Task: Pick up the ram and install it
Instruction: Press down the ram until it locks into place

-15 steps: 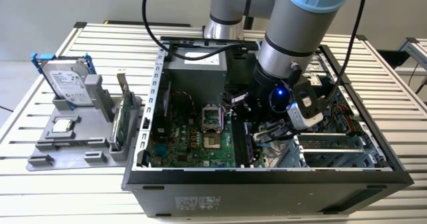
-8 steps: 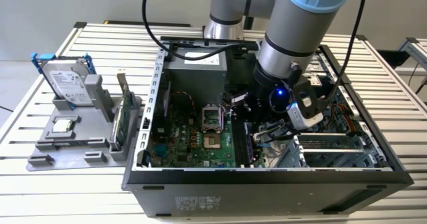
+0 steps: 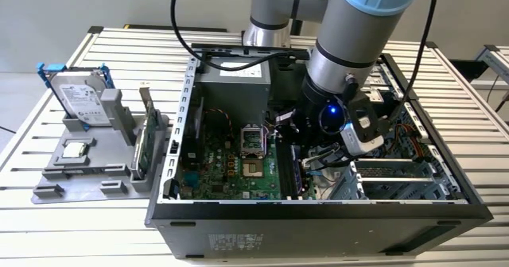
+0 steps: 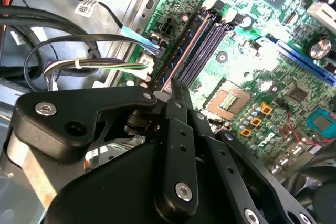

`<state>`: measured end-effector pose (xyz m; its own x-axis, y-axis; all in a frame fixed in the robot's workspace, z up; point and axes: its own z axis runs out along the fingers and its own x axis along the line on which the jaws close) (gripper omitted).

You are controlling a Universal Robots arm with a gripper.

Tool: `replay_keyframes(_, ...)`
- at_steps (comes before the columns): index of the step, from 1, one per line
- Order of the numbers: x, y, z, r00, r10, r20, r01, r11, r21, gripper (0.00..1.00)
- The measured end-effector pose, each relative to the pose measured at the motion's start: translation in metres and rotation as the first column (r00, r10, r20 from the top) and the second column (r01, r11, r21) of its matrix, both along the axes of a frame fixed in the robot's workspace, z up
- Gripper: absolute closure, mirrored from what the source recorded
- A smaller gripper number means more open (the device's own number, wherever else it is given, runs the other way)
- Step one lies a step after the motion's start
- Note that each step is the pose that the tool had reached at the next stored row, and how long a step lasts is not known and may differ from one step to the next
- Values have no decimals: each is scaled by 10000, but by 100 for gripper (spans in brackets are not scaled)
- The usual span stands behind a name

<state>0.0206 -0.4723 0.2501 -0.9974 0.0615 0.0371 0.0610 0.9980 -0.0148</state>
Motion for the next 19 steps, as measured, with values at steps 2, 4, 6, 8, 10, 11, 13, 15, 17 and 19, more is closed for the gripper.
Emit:
replay_keyframes(2, 0, 0, -2, 9997, -230, -1, 230, 9997, 1, 100)
replay_keyframes(4, 0, 0, -4, 9990, -447, -2, 447, 9990, 1, 100)
replay_keyframes(6, 0, 0, -6, 9982, -607, -2, 607, 9982, 1, 100)
replay_keyframes(8, 0, 0, -7, 9976, -693, -3, 693, 9976, -1, 100)
replay_keyframes(10, 0, 0, -8, 9970, -769, -5, 769, 9970, 0, 100)
replay_keyframes(11, 0, 0, -9, 9967, -813, -6, 813, 9967, 0, 100)
replay_keyframes(13, 0, 0, -10, 9959, -909, -7, 909, 9959, 0, 100)
replay_keyframes(15, -1, 0, -11, 9955, -951, -8, 951, 9955, 0, 100)
replay_keyframes(17, -1, 0, -10, 9954, -961, -9, 961, 9954, 0, 100)
replay_keyframes(19, -1, 0, -11, 9954, -961, -9, 961, 9954, 0, 100)
